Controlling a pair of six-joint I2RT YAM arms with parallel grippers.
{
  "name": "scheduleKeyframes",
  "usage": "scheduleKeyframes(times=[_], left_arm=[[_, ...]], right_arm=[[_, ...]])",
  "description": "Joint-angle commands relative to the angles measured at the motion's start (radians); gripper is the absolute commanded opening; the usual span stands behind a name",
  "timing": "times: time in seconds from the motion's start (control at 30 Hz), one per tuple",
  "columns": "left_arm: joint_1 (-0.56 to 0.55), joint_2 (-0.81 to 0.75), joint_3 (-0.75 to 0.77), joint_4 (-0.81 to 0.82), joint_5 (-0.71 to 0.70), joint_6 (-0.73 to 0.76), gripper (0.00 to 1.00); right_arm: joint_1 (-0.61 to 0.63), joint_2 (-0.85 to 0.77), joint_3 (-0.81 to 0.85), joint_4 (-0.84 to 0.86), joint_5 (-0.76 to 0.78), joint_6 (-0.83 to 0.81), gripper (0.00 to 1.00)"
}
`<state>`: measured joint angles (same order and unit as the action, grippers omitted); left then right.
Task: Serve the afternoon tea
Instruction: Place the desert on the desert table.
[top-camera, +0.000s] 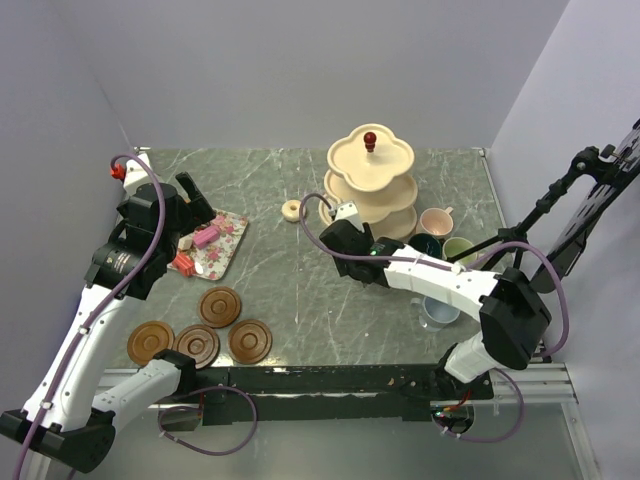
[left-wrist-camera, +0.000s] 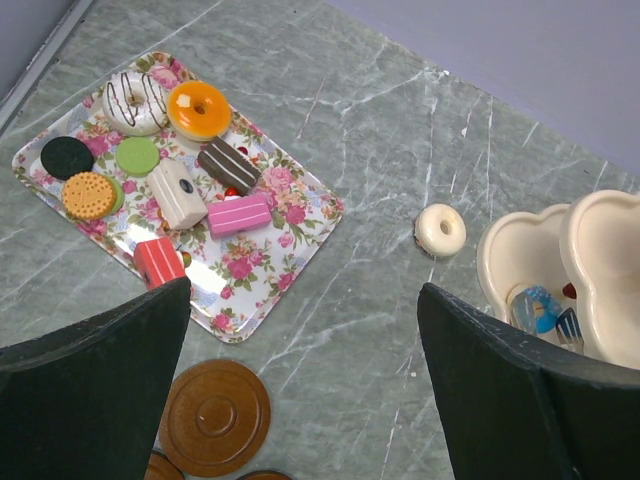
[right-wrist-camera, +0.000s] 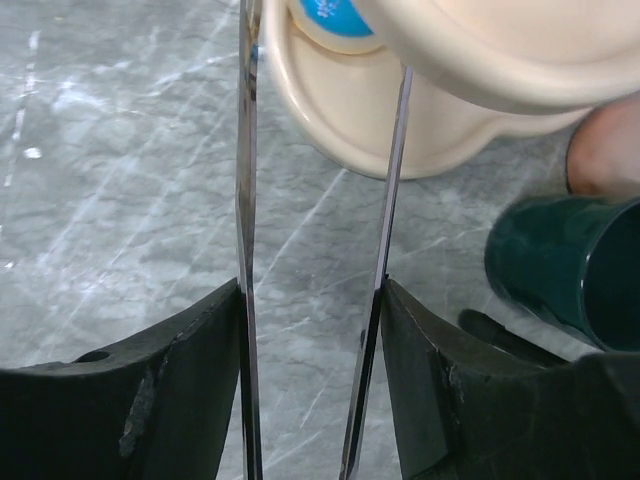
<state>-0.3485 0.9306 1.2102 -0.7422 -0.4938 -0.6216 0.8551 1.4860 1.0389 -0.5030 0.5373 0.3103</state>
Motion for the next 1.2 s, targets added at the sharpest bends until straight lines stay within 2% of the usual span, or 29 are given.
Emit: scheduleKeyframes(times=[0.0, 0.53, 1.17], left_arm=[[-0.006, -0.018, -0.003, 0.043, 0.011, -0.004, 1.00], [-0.006, -0.022, -0.003, 0.041, 0.004, -0.004, 1.00], [-0.006, -0.026, -0.003, 0.043, -0.003, 0.000, 1.00]], right_arm=[[0.024, -0.061, -0.005, 0.083, -0.016, -0.034, 0.60], [0.088, 0.013, 0.058, 0.175, -0.129, -0.108, 0.58], [0.075, 0.149, 0.179, 0.207, -0.180, -0.146, 0.57]])
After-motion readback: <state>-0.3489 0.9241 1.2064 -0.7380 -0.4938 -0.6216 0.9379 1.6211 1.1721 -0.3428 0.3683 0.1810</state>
